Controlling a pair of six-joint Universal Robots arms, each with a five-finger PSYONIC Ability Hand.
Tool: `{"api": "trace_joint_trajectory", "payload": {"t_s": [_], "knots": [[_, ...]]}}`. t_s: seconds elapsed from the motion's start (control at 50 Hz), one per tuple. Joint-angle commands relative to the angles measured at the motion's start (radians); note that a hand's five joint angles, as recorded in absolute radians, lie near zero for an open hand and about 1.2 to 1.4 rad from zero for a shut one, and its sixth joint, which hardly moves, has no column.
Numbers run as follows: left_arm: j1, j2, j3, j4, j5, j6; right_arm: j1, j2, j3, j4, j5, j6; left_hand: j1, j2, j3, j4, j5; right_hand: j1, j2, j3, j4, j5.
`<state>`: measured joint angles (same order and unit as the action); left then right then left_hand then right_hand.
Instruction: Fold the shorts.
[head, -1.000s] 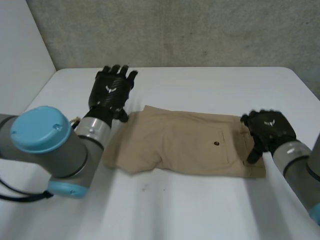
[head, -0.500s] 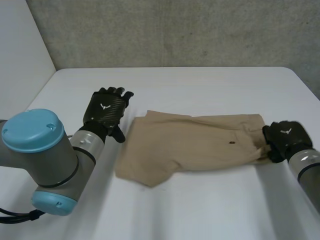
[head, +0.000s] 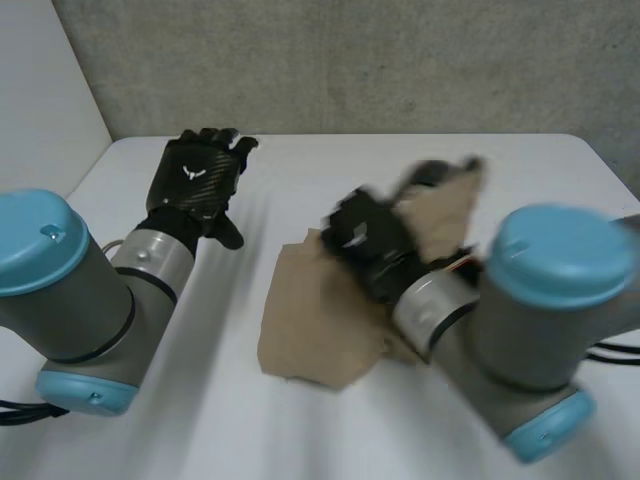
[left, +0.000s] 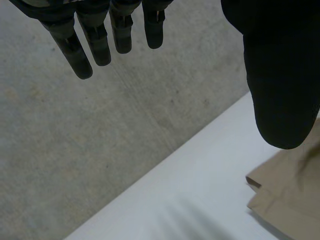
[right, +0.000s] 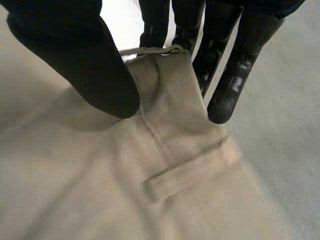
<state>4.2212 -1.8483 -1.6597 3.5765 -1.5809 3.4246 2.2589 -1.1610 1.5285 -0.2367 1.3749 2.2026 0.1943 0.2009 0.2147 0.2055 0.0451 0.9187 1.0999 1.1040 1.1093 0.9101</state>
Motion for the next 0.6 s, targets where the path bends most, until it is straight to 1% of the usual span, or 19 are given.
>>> {"api": "trace_joint_trajectory", "payload": {"t_s": [0.02, 0.08, 0.1, 0.16, 0.18, 0.24, 0.26, 0.32, 0.34, 0.38, 0.42, 0.5, 0.56, 0.6], "knots": [[0.002, 0.004, 0.026, 0.001, -0.001, -0.001, 0.067, 0.081, 0.010, -0.004, -0.170, 0.014, -0.016, -0.023, -0.036, -0.027, -0.041, -0.482, -0.663, -0.668, -0.673, -0.648], [0.002, 0.004, 0.040, 0.002, -0.001, -0.008, 0.065, 0.066, 0.012, -0.010, -0.186, 0.032, -0.016, -0.023, -0.036, -0.027, -0.041, -0.672, -0.853, -0.857, -0.862, -0.838], [0.003, 0.004, 0.052, 0.002, -0.001, -0.016, 0.065, 0.047, 0.010, -0.015, -0.186, 0.060, -0.013, -0.020, -0.033, -0.024, -0.038, -0.744, -0.925, -0.929, -0.935, -0.910], [0.003, 0.001, 0.075, 0.001, -0.001, -0.033, 0.036, 0.006, -0.004, -0.027, -0.169, 0.146, -0.010, -0.017, -0.031, -0.021, -0.035, -0.744, -0.925, -0.929, -0.935, -0.910], [0.003, 0.001, 0.095, -0.002, -0.001, -0.047, -0.010, -0.021, -0.011, -0.036, -0.151, 0.228, -0.007, -0.014, -0.028, -0.018, -0.033, -0.744, -0.925, -0.929, -0.935, -0.910], [0.000, -0.012, 0.124, -0.008, 0.002, -0.067, -0.083, -0.058, -0.031, -0.049, -0.085, 0.377, 0.013, 0.007, -0.007, 0.002, -0.012, -0.744, -0.925, -0.929, -0.935, -0.910], [-0.007, -0.025, 0.141, -0.019, 0.004, -0.080, -0.126, -0.072, -0.054, -0.044, -0.026, 0.484, 0.016, 0.010, -0.004, 0.005, -0.009, -0.744, -0.925, -0.929, -0.935, -0.910], [-0.018, -0.052, 0.159, -0.041, 0.007, -0.099, -0.159, -0.063, -0.086, -0.026, 0.053, 0.626, 0.019, 0.013, -0.001, 0.008, -0.006, -0.744, -0.925, -0.929, -0.935, -0.910], [-0.033, -0.072, 0.173, -0.054, 0.009, -0.113, -0.168, -0.051, -0.105, 0.002, 0.085, 0.690, 0.019, 0.013, -0.001, 0.008, -0.006, -0.744, -0.925, -0.929, -0.935, -0.910], [-0.058, -0.094, 0.189, -0.068, 0.009, -0.126, -0.171, -0.028, -0.128, 0.043, 0.093, 0.710, 0.019, 0.013, -0.001, 0.008, -0.006, -0.744, -0.925, -0.929, -0.935, -0.910], [-0.096, -0.133, 0.202, -0.090, 0.009, -0.142, -0.168, 0.018, -0.177, 0.114, 0.096, 0.709, 0.019, 0.013, -0.001, 0.008, -0.006, -0.744, -0.925, -0.929, -0.935, -0.910], [-0.145, -0.202, 0.213, -0.126, 0.009, -0.145, -0.163, 0.105, -0.260, 0.230, 0.104, 0.718, 0.019, 0.013, -0.001, 0.008, -0.006, -0.744, -0.925, -0.929, -0.935, -0.910], [-0.164, -0.242, 0.218, -0.149, 0.009, -0.145, -0.167, 0.162, -0.292, 0.298, 0.107, 0.729, 0.019, 0.013, -0.001, 0.008, -0.006, -0.744, -0.925, -0.929, -0.935, -0.910], [-0.170, -0.282, 0.227, -0.174, 0.009, -0.145, -0.168, 0.184, -0.297, 0.310, 0.108, 0.733, 0.022, 0.015, 0.002, 0.011, -0.003, -0.744, -0.925, -0.929, -0.935, -0.910]]}}
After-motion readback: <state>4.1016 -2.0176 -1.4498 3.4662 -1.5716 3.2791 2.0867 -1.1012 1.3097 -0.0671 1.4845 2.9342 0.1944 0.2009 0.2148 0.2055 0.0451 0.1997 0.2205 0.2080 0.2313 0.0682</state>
